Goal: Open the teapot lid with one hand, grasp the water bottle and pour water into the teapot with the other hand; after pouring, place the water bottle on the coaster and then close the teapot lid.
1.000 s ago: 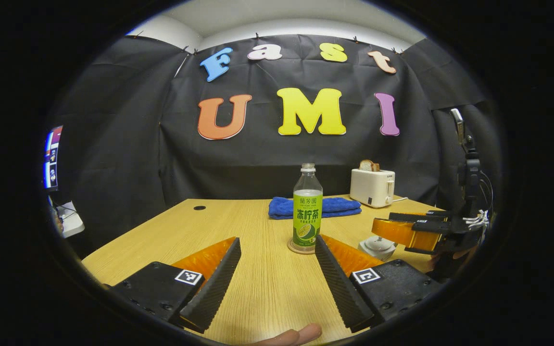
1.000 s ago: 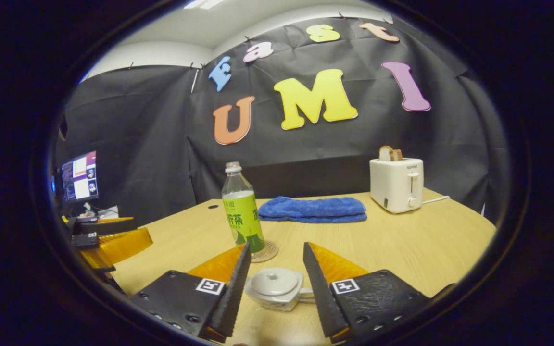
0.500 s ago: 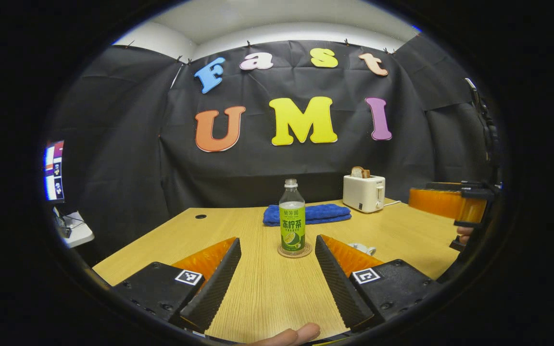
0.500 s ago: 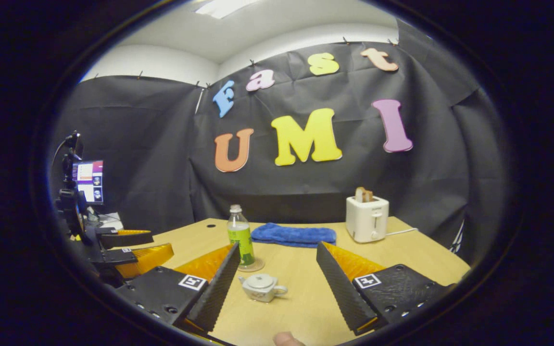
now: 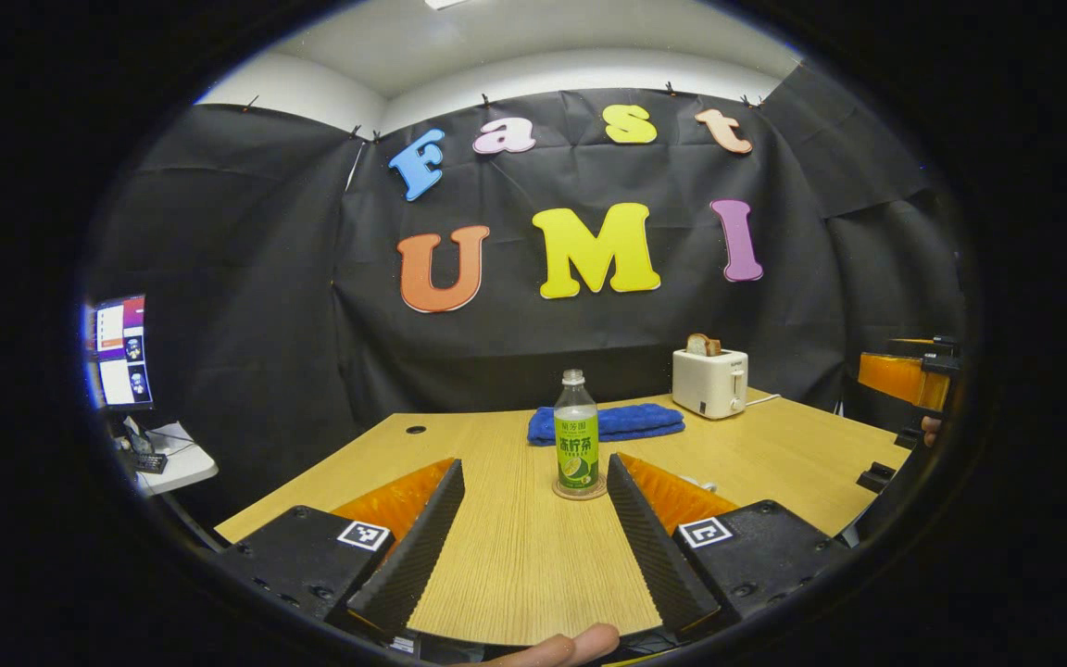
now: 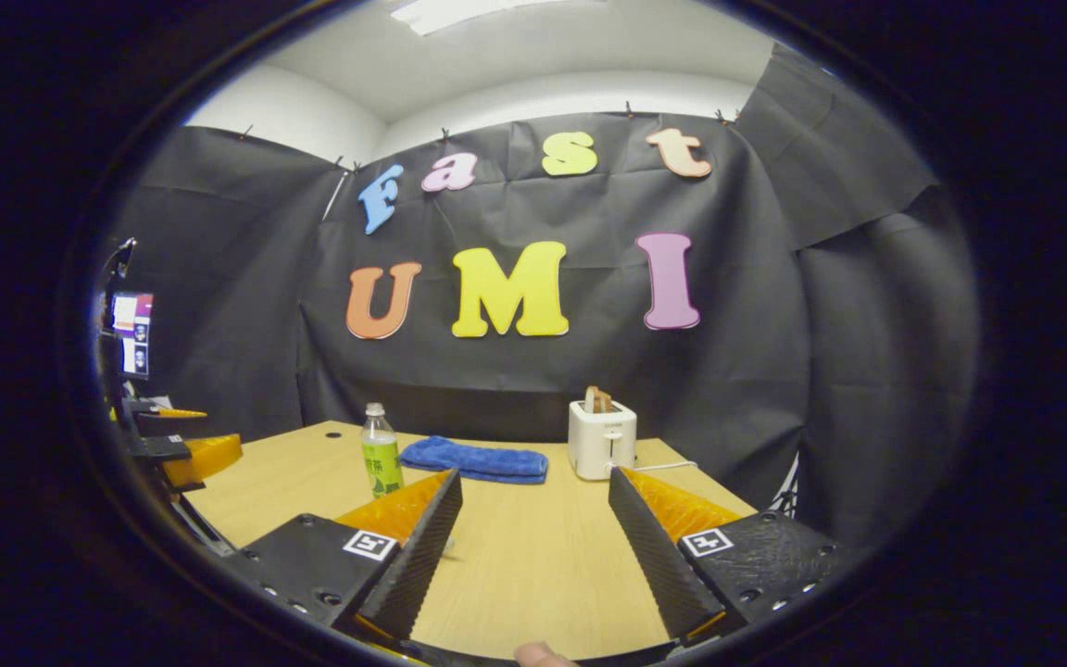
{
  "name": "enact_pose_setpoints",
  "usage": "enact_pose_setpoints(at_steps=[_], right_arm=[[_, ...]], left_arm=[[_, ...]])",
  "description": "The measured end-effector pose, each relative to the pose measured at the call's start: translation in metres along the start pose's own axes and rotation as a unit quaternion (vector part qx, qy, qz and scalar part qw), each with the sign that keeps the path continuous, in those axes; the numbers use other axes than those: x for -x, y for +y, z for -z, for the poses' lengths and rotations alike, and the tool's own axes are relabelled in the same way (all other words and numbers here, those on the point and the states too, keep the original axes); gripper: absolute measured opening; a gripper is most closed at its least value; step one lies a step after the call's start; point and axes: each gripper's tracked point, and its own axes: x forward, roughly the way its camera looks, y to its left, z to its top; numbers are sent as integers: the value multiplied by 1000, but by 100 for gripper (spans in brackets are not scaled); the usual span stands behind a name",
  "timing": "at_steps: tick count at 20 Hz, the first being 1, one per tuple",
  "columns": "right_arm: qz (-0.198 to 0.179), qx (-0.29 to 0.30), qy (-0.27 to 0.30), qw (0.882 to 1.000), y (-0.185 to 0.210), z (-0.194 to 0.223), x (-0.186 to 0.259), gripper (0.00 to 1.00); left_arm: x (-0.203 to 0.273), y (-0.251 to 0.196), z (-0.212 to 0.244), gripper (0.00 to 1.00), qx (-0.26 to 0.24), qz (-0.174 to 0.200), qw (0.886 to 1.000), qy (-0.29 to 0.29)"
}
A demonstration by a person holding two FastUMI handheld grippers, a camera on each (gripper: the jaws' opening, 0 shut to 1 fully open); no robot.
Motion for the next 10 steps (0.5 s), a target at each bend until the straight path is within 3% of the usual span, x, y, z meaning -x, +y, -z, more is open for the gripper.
enact_pose_setpoints(at_steps=[10], right_arm=[[-20,4,28,999,16,22,-6,94]], left_arm=[[-1,24,18,97,30,-28,999,20]])
